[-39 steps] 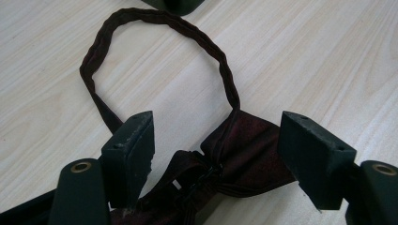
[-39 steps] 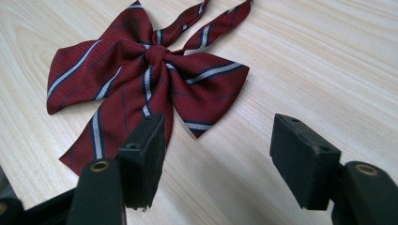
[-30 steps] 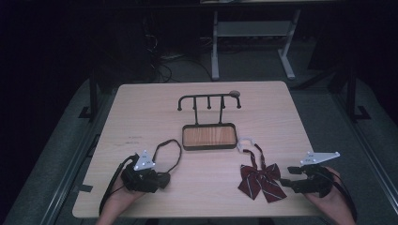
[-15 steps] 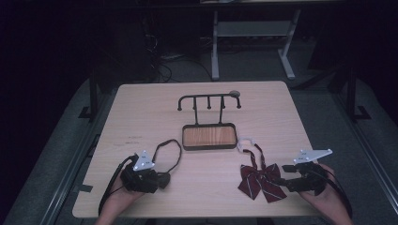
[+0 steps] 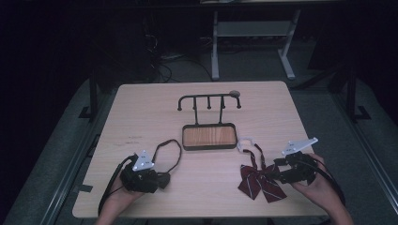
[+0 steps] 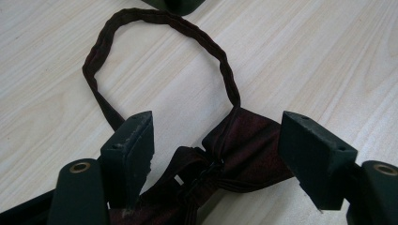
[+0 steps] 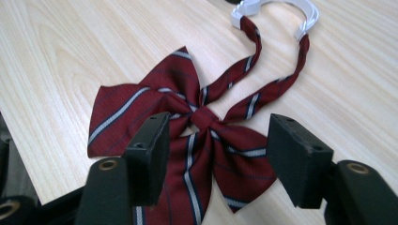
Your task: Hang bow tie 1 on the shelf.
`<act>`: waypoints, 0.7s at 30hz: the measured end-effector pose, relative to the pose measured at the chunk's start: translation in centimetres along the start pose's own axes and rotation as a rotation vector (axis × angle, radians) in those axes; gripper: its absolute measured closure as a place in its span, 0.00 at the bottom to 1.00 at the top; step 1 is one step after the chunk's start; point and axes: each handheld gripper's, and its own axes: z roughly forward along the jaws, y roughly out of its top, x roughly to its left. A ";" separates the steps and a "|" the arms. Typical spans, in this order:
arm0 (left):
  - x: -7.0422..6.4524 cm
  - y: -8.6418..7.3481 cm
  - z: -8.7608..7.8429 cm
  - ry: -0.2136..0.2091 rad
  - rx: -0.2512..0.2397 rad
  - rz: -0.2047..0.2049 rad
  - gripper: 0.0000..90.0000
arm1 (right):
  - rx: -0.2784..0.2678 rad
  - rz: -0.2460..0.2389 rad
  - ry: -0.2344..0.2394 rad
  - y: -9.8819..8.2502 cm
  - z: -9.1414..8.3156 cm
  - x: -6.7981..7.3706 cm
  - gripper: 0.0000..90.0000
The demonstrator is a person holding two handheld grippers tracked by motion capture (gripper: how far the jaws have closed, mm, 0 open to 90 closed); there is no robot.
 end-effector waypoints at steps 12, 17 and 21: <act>0.3 -0.1 -0.1 0.001 -0.002 0.002 0.30 | 0.016 -0.015 0.015 1.6 -0.2 -0.4 0.46; 0.3 -0.2 0.0 -0.003 -0.004 0.001 0.30 | 0.032 -0.026 0.012 2.6 -0.2 -0.5 0.47; 0.4 -0.2 -0.1 0.002 -0.002 0.009 0.30 | 0.046 -0.032 0.013 3.2 -0.2 -0.6 0.47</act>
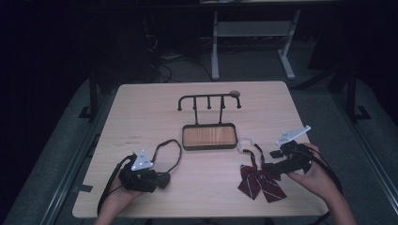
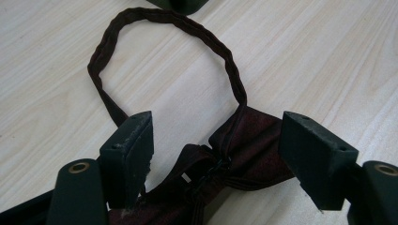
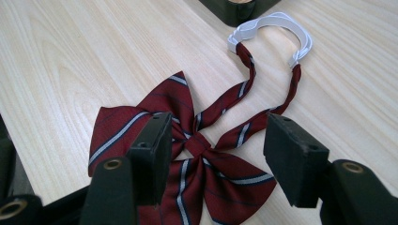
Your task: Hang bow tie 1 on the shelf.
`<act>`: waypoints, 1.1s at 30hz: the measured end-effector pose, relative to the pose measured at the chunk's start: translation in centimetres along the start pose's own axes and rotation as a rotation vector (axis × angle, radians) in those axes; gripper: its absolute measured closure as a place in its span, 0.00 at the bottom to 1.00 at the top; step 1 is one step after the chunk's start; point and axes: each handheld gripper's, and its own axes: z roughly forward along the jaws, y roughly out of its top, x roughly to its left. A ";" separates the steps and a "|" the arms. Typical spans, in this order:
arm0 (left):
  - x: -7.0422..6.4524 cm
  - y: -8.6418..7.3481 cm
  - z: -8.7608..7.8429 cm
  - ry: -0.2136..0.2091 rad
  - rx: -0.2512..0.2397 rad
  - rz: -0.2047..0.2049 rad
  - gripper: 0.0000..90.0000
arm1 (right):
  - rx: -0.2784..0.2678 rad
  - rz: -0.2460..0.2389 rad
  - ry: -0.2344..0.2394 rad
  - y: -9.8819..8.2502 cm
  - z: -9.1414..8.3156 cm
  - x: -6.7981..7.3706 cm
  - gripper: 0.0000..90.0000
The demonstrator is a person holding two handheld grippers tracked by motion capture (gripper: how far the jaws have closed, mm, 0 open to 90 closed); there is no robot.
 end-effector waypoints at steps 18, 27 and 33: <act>-0.1 0.1 -0.1 0.000 -0.003 0.007 0.30 | 0.024 -0.008 0.020 1.4 0.2 -0.3 0.49; -0.3 0.2 -0.2 0.006 -0.020 0.000 0.30 | 0.050 0.001 0.023 2.0 0.7 -0.7 0.51; -0.2 0.2 -0.3 0.015 -0.009 0.005 0.30 | 0.070 -0.002 0.024 2.6 1.1 -1.1 0.51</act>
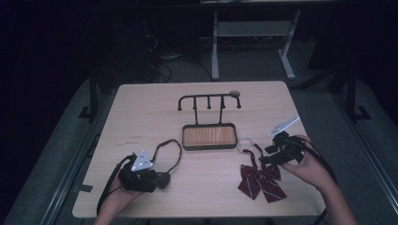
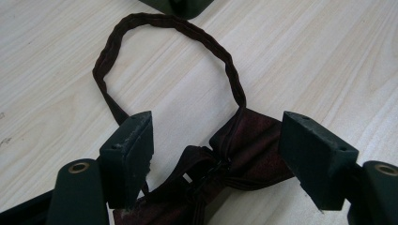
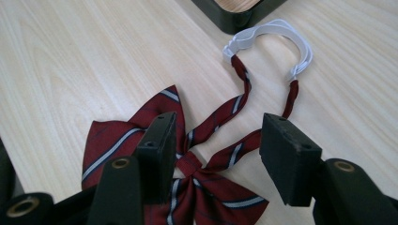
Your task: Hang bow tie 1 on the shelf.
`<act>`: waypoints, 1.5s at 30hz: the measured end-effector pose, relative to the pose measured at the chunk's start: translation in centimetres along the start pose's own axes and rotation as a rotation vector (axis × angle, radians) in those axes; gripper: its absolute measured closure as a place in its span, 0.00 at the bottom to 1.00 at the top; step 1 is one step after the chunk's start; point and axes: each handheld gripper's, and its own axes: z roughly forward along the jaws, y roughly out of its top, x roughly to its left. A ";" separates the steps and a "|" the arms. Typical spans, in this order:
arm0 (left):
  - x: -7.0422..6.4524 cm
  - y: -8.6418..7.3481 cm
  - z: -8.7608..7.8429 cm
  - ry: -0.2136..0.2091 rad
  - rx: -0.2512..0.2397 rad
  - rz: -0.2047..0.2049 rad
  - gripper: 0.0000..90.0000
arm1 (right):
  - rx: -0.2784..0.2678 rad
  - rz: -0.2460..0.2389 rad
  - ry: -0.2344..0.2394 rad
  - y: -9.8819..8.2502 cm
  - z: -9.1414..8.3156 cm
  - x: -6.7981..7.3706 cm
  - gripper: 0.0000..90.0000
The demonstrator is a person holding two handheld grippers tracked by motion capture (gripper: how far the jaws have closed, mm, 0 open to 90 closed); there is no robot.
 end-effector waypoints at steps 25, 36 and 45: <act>0.3 0.0 0.0 -0.004 -0.003 0.001 0.30 | 0.120 0.027 -0.016 3.8 3.3 -2.5 0.53; 0.4 0.0 0.0 -0.005 0.001 0.003 0.30 | 0.164 0.061 -0.063 4.9 4.4 -3.8 0.58; 0.4 -0.1 0.1 -0.007 -0.002 0.000 0.30 | 0.212 0.087 -0.086 5.0 5.9 -4.5 0.60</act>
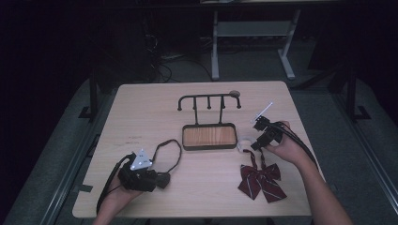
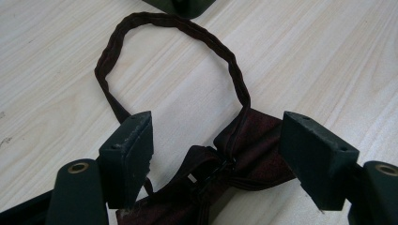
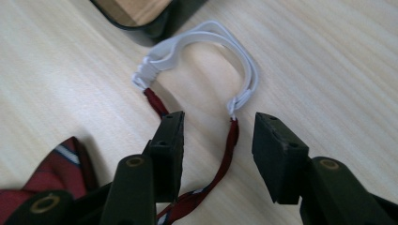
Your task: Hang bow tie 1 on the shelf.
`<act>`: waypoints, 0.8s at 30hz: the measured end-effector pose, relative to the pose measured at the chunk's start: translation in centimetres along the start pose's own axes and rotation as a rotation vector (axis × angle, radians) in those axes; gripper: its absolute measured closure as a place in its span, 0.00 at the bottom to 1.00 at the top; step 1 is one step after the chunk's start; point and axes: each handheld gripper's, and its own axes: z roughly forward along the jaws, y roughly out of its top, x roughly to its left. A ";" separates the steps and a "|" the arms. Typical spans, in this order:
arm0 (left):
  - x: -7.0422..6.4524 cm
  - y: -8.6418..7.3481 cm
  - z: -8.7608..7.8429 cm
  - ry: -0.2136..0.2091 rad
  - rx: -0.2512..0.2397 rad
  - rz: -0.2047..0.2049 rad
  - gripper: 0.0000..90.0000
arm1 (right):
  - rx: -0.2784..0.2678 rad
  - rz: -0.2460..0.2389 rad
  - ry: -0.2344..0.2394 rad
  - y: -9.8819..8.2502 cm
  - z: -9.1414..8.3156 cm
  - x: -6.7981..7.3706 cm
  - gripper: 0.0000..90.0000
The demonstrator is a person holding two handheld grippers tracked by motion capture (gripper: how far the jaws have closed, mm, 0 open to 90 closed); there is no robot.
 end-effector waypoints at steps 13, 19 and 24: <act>0.0 0.1 -0.1 0.000 0.001 0.003 0.30 | 0.030 0.009 -0.040 0.3 1.0 -0.3 0.69; 0.0 0.1 -0.1 0.000 0.001 0.003 0.30 | 0.050 -0.008 -0.086 0.5 1.4 0.0 0.75; 0.0 0.1 -0.1 0.000 0.003 0.005 0.30 | 0.051 -0.026 -0.109 0.6 1.6 0.2 0.77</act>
